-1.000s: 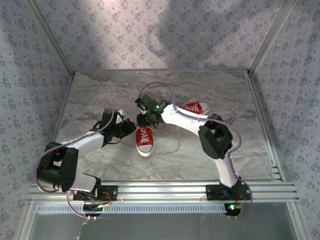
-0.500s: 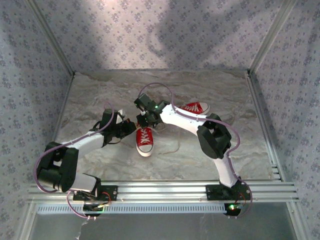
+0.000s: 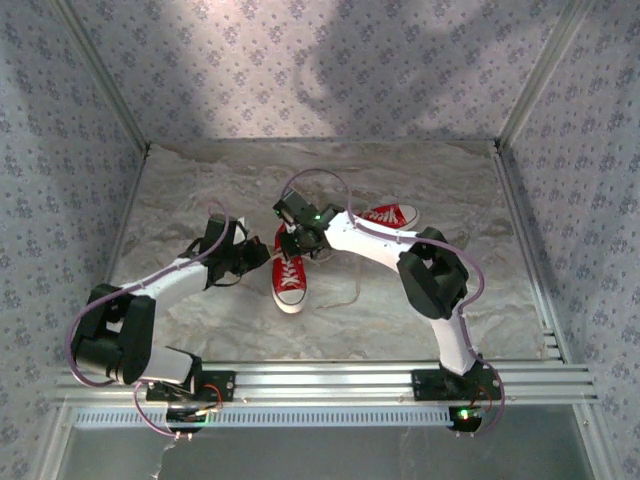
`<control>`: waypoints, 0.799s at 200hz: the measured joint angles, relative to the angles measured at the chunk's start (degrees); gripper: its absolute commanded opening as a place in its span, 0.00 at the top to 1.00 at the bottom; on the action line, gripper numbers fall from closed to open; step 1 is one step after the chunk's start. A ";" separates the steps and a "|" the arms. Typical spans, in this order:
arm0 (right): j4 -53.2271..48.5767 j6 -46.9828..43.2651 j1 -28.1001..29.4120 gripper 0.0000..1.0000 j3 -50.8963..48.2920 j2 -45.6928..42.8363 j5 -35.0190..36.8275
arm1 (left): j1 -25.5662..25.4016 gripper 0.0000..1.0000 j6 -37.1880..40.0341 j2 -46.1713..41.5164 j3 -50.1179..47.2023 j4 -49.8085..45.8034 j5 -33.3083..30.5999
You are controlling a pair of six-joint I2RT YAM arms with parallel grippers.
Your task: Tie the shoes
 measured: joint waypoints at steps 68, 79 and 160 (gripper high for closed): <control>-0.28 0.79 -0.33 1.00 -1.16 -0.48 1.27 | -0.28 1.00 1.99 0.00 1.33 -3.34 -2.05; -0.63 1.05 -0.33 1.00 -1.16 -0.48 1.49 | -0.33 1.00 2.14 0.00 1.40 -3.54 -2.29; -3.61 2.45 -0.31 1.00 -0.20 -0.48 3.02 | -0.44 1.00 2.62 0.13 2.21 -5.16 -3.65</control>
